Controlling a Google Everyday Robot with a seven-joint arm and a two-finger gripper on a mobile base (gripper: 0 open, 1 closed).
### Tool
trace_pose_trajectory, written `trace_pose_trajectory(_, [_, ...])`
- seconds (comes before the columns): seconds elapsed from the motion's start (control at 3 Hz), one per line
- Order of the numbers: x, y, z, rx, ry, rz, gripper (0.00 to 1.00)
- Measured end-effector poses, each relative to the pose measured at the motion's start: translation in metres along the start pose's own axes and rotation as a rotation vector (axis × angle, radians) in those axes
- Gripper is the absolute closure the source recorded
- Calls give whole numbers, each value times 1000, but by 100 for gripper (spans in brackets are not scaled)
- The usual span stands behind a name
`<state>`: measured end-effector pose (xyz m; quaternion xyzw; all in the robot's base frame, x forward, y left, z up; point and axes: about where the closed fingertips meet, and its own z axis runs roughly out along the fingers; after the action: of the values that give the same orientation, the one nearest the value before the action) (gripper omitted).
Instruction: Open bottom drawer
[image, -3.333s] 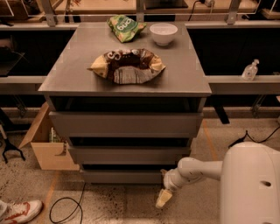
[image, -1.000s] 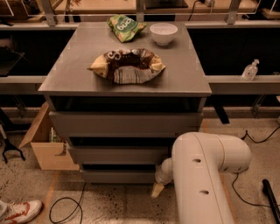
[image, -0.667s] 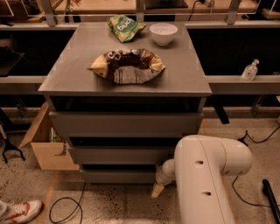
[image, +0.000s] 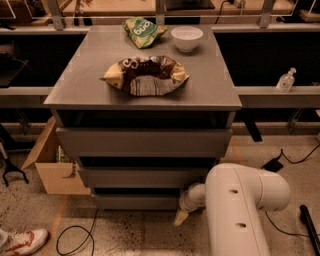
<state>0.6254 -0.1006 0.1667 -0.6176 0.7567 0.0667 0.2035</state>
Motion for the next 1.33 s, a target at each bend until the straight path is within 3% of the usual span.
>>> trace_pose_trajectory(0.33, [3, 0, 3, -16, -1, 9, 17])
trace_pose_trajectory(0.67, [6, 12, 0, -43, -12, 23, 41])
trace_pose_trajectory(1.33, [4, 12, -5, -45, -15, 28, 87])
